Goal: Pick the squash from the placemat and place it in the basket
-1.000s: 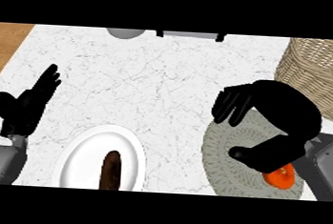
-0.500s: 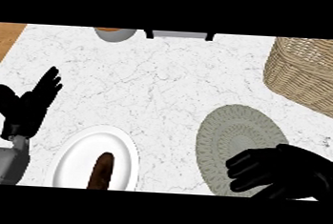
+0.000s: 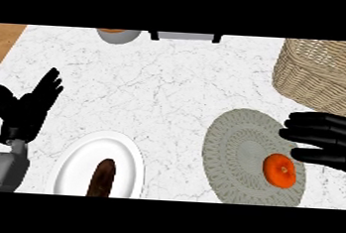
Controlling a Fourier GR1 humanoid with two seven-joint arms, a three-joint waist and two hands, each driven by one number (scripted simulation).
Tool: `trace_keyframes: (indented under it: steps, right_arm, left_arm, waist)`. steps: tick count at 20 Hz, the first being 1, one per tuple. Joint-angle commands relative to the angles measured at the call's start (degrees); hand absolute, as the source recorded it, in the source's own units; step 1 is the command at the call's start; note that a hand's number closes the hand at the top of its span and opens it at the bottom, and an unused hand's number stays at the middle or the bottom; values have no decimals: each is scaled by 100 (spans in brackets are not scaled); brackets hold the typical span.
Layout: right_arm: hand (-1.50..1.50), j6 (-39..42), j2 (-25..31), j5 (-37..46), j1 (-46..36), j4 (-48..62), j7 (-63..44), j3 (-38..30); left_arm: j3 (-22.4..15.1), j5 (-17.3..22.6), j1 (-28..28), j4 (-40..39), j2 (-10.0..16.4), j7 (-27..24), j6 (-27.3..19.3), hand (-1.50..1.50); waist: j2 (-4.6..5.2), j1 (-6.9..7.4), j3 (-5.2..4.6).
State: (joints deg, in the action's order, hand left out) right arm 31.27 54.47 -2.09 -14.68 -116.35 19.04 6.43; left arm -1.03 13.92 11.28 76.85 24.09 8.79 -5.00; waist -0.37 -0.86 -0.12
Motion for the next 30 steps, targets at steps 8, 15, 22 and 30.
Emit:
trace_keyframes:
  steps: [8, 15, 22, 30]
  right_arm:
    - [-150, 1863, 1242, -161, -1211, 995, -579, -244]
    - [-150, 2528, 1472, -18, -1118, 2018, 860, -505]
    - [-150, 1918, 1219, 54, -544, 2466, 1670, -447]
    - [-150, 741, 807, 951, 79, 2869, 2707, 288]
  left_arm:
    - [162, 179, 364, 379, 88, 656, 136, 0]
    - [119, -25, -190, 411, -47, 209, 175, 0]
    - [169, -130, 236, -36, -131, 198, 160, 0]
    - [327, -16, 22, -25, -84, 110, 366, 0]
  waist:
    - [58, 207, 8]
    - [45, 193, 19]
    - [70, 81, 23]
    - [72, 146, 22]
